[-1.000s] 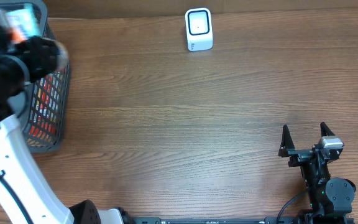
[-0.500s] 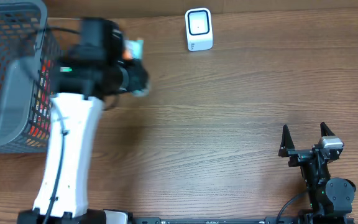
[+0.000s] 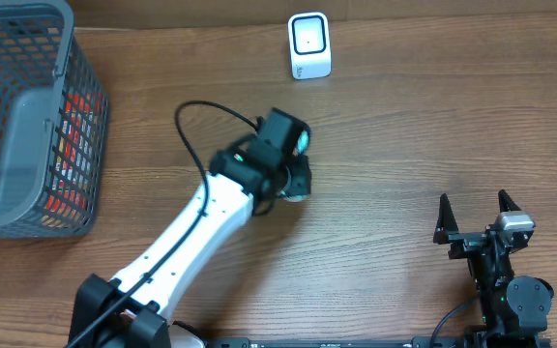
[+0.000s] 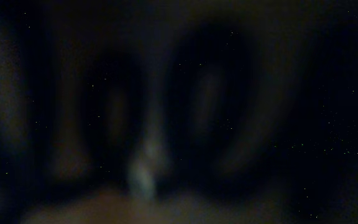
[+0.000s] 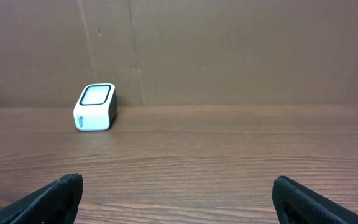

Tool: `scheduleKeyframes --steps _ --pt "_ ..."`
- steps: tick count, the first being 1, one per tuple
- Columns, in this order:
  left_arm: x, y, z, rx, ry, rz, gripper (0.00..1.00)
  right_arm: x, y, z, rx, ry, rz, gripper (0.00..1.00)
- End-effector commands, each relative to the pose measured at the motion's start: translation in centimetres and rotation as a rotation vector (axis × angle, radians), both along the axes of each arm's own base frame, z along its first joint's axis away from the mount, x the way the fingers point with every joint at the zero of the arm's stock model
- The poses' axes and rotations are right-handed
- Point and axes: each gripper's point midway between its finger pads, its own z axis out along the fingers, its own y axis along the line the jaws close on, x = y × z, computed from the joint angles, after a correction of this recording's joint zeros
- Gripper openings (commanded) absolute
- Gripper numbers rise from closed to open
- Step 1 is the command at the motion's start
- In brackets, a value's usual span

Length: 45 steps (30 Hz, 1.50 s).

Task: Scan the item barcode
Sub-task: 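Lift the tissue pack out and carry it toward the table center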

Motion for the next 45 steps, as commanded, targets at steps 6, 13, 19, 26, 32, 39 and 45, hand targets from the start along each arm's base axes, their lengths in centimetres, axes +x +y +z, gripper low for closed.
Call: scheduleKeyframes --steps 6,13,19,26,32,39,45 --pt "-0.5 -0.7 -0.9 0.02 -0.094 0.146 0.06 0.0 0.0 -0.3 -0.001 0.0 0.002 1.0" --pt "-0.8 -3.3 -1.2 -0.02 -0.106 0.114 0.07 0.0 0.0 -0.3 -0.001 0.0 0.002 1.0" --pt "-0.9 -5.5 -4.7 0.014 -0.071 0.067 0.06 0.0 0.0 -0.3 -0.001 0.0 0.002 1.0" --pt "-0.7 -5.7 -5.9 0.022 -0.051 0.082 0.13 0.0 0.0 -0.3 -0.001 0.0 0.002 1.0" --pt "-1.0 -6.3 -5.9 -0.004 -0.03 0.055 0.99 0.0 0.0 -0.3 -0.001 0.0 0.002 1.0" --pt "-0.6 -6.9 -4.7 0.012 -0.05 -0.025 1.0 0.0 0.0 -0.3 -0.001 0.0 0.002 1.0" --pt "0.8 -7.1 -0.2 0.072 -0.096 -0.077 1.0 0.0 0.0 -0.3 -0.001 0.0 0.002 1.0"
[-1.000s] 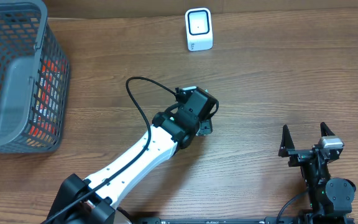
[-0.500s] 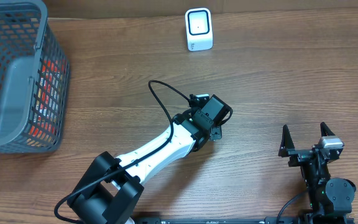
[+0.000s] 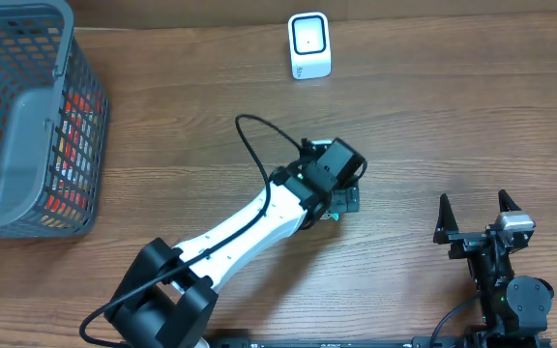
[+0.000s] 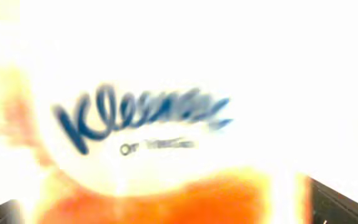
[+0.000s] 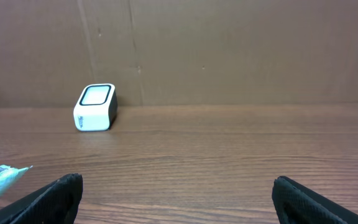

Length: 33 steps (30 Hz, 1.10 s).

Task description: Scan the item barcode

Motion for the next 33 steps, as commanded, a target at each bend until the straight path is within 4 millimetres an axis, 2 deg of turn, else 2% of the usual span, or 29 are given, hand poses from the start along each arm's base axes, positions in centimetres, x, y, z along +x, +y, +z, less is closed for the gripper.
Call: scheduleKeyframes --steps 1,4,7,14,24,28,32,33 --pt "2.1 -0.8 4.3 0.007 -0.092 -0.056 1.0 0.0 0.0 -0.3 -0.001 0.0 0.002 1.0" --pt "2.3 -1.0 5.9 0.021 -0.105 -0.095 1.0 0.0 0.0 -0.3 -0.001 0.0 0.002 1.0" --pt "2.2 -0.9 5.9 0.033 -0.099 -0.103 1.0 0.0 0.0 -0.3 -0.001 0.0 0.002 1.0" --pt "1.4 1.2 3.2 0.137 -0.052 -0.086 1.0 0.0 0.0 -0.3 -0.001 0.0 0.002 1.0" --pt "0.7 1.7 -1.0 0.209 0.041 -0.095 1.0 0.0 0.0 -0.3 -0.001 0.0 0.002 1.0" --pt "0.8 1.6 -0.9 0.218 0.035 -0.127 0.91 0.0 0.0 -0.3 -0.001 0.0 0.002 1.0" --pt "1.5 1.0 0.2 0.217 0.007 -0.173 0.78 0.0 0.0 -0.3 -0.001 0.0 0.002 1.0" --pt "1.7 0.9 0.6 0.215 0.002 -0.178 0.77 0.0 0.0 -0.3 -0.001 0.0 0.002 1.0"
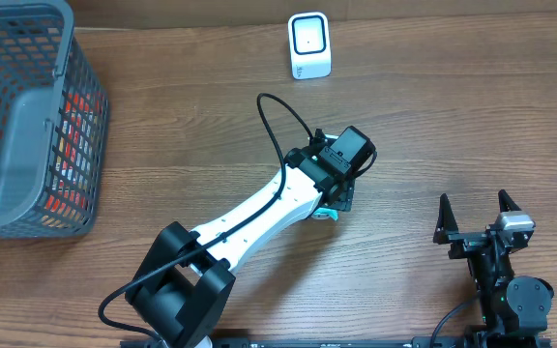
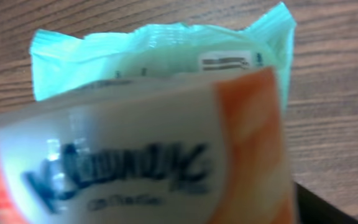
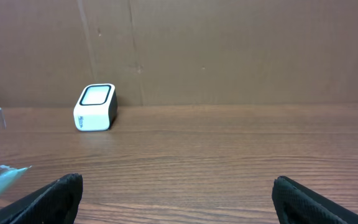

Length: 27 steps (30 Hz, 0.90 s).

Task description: Scan the item barcode

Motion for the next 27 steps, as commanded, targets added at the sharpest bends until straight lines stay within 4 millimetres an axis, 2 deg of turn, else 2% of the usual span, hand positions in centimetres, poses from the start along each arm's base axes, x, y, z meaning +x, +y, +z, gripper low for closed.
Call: scheduleKeyframes --steps 1,3,4,6,8,9,17,22,24,27 --pt "1.3 -0.4 1.8 0.006 -0.045 -0.04 0.77 0.0 0.0 -0.3 -0.001 -0.001 0.002 1.0" --pt "1.6 -0.5 2.6 0.002 -0.051 -0.042 0.76 0.0 0.0 -0.3 -0.001 -0.001 0.002 1.0" --pt "1.7 -0.6 2.9 0.002 -0.053 -0.048 0.71 0.0 0.0 -0.3 -0.001 -0.001 0.002 1.0" --pt "1.9 -0.7 3.5 0.006 -0.058 -0.067 0.59 0.0 0.0 -0.3 -0.001 -0.001 0.002 1.0" --pt "2.0 -0.8 4.0 0.007 -0.061 -0.078 0.41 0.0 0.0 -0.3 -0.001 -0.001 0.002 1.0" --pt "2.1 -0.8 4.2 0.007 -0.064 -0.082 0.38 0.0 0.0 -0.3 -0.001 -0.001 0.002 1.0" --pt "2.1 -0.1 4.3 0.034 -0.058 -0.083 0.38 0.0 0.0 -0.3 -0.001 -0.001 0.002 1.0" --pt "3.1 3.5 5.4 0.106 -0.043 -0.005 0.38 0.0 0.0 -0.3 -0.001 -0.001 0.002 1.0" --pt "3.5 5.0 5.8 0.102 -0.017 0.049 0.34 0.0 0.0 -0.3 -0.001 -0.001 0.002 1.0" --pt "3.6 6.4 5.9 0.063 0.036 0.092 0.34 0.0 0.0 -0.3 -0.001 -0.001 0.002 1.0"
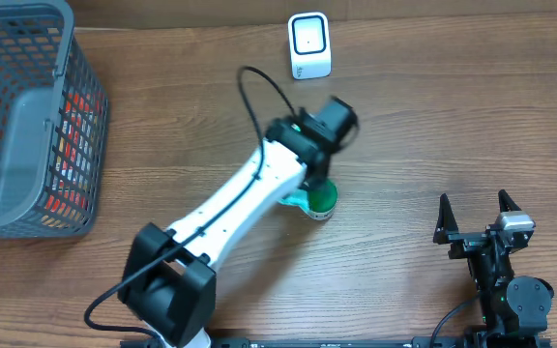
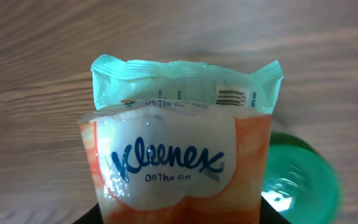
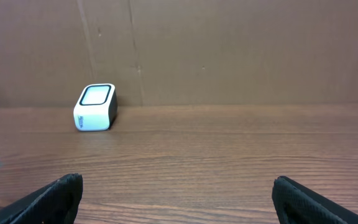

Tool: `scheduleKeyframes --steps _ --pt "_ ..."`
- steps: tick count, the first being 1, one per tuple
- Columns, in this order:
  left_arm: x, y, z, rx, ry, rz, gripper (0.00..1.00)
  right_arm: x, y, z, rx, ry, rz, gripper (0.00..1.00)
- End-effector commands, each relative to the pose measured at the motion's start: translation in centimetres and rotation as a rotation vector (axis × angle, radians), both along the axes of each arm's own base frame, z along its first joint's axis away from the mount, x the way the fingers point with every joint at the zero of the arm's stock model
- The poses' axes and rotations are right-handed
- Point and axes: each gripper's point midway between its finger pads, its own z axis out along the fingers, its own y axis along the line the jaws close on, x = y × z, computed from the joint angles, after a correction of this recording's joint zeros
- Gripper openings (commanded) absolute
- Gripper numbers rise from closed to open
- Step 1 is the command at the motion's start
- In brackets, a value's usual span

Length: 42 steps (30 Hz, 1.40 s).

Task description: Scan the item barcode

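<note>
A Kleenex tissue pack [image 2: 179, 158], orange and white with a pale teal top flap, fills the left wrist view. A small barcode [image 2: 231, 96] on the flap faces that camera. My left gripper [image 2: 179, 214] is shut on the pack's lower end and holds it above the wood. From overhead the left gripper [image 1: 310, 179] hangs mid-table, in front of the white scanner [image 1: 309, 45], and covers the pack. The scanner [image 3: 96, 107] also shows far left in the right wrist view. My right gripper [image 1: 474, 218] rests open at the front right, nothing between its fingers [image 3: 59, 194].
A green round thing [image 2: 300, 179] lies on the table just right of the pack, seen from overhead as a green shape [image 1: 319, 200] under the left arm. A grey mesh basket [image 1: 27, 116] with red items stands at the far left. A cardboard wall [image 3: 229, 50] backs the table.
My left gripper has moved back and to the left, nearer the scanner, still holding the pack. The pack shows sharper, with the green round thing now beside it. The right arm is unchanged.
My left gripper was low at mid-table with its camera view dark. Then it was further right with the Kleenex pack filling its view. Then it held the pack over the wood, and now holds it nearer the scanner. The right gripper stayed open throughout.
</note>
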Motion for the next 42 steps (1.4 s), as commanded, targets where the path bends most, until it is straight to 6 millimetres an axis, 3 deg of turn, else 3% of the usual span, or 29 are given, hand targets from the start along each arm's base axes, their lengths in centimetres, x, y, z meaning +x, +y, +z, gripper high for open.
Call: scheduleKeyframes --steps 1,5,12,18,26,36,42 --pt "1.0 1.2 0.9 -0.05 0.014 0.055 0.35 0.0 0.0 -0.3 -0.001 0.0 0.002 1.0" --pt "0.1 2.5 -0.7 -0.062 0.084 0.087 0.35 0.0 0.0 -0.3 -0.001 0.0 0.002 1.0" --pt "-2.3 3.4 -5.9 -0.046 0.135 0.185 0.35 0.0 0.0 -0.3 -0.001 0.0 0.002 1.0" --pt "-3.0 1.8 -8.9 -0.158 0.145 0.225 0.35 0.0 0.0 -0.3 -0.001 0.0 0.002 1.0" --pt "-3.7 -2.3 -9.8 -0.354 0.185 0.243 0.34 0.0 0.0 -0.3 -0.001 0.0 0.002 1.0" --pt "-5.5 -5.7 -9.6 -0.407 0.216 0.229 0.31 0.0 0.0 -0.3 -0.001 0.0 0.002 1.0" --pt "-4.9 -7.5 -9.3 -0.44 0.155 0.22 0.29 0.0 0.0 -0.3 -0.001 0.0 0.002 1.0"
